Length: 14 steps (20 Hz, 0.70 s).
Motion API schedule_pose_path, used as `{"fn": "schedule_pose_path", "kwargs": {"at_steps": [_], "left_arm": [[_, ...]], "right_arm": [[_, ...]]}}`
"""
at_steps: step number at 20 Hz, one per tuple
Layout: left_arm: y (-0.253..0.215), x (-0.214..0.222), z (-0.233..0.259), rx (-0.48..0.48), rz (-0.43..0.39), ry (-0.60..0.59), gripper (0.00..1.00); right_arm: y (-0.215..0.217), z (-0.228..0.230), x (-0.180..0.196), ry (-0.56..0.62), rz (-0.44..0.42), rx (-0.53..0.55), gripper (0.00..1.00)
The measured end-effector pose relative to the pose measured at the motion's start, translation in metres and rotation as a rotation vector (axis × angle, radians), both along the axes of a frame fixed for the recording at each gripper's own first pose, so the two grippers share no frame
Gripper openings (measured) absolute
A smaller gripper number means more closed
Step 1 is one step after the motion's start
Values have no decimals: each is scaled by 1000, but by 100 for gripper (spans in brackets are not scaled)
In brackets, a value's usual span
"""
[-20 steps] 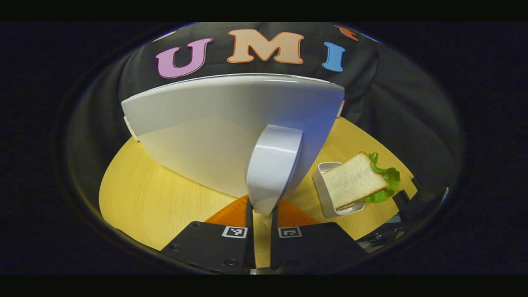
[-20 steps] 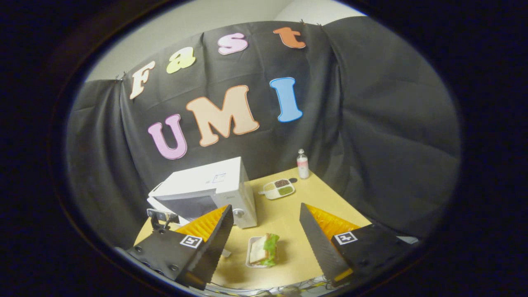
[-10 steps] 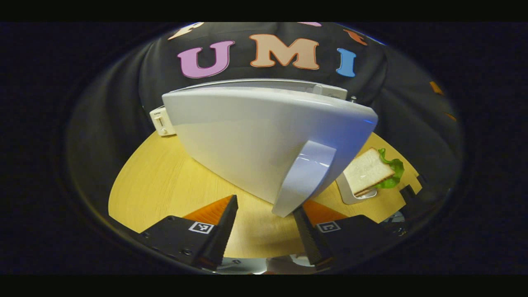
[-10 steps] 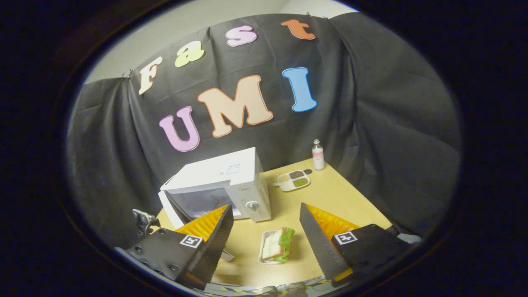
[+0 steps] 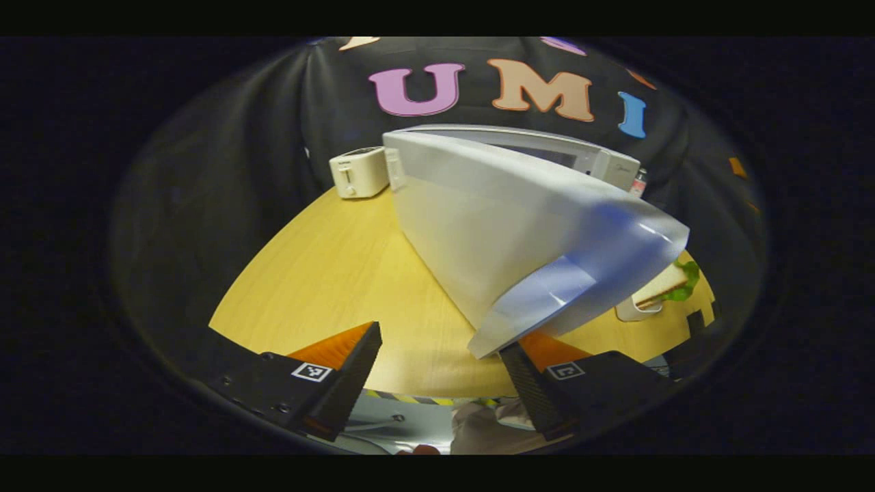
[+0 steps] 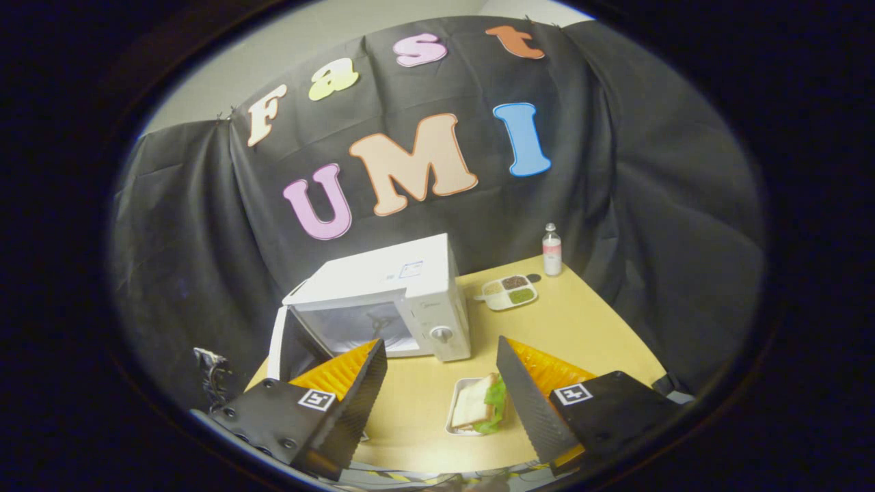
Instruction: Open the microwave oven with the left hand, put the food in, and close the microwave oven.
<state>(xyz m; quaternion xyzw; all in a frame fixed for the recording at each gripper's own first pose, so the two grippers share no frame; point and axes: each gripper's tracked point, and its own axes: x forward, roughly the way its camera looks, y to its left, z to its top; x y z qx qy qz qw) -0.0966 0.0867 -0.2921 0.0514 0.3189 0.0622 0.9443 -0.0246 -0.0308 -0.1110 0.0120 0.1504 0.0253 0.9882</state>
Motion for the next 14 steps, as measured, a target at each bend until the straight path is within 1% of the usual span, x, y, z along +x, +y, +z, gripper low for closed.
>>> {"fn": "schedule_pose_path", "kwargs": {"at_steps": [1, 2, 7, 10, 14], "left_arm": [[8, -5, -1, -16, 24, 8, 98], [14, -9, -1, -40, 51, 7, 96], [40, -26, 0, -122, 154, -3, 98], [48, -33, 2, -153, 188, -3, 100], [62, -39, 4, -171, 220, 2, 98]], "right_arm": [[4, -3, 1, 6, 9, -1, 92], [9, -6, 3, 14, 21, -1, 92], [33, -16, 10, 43, 75, -5, 92], [45, -19, 15, 50, 94, -6, 92], [54, -24, 23, 61, 100, -5, 92]]}}
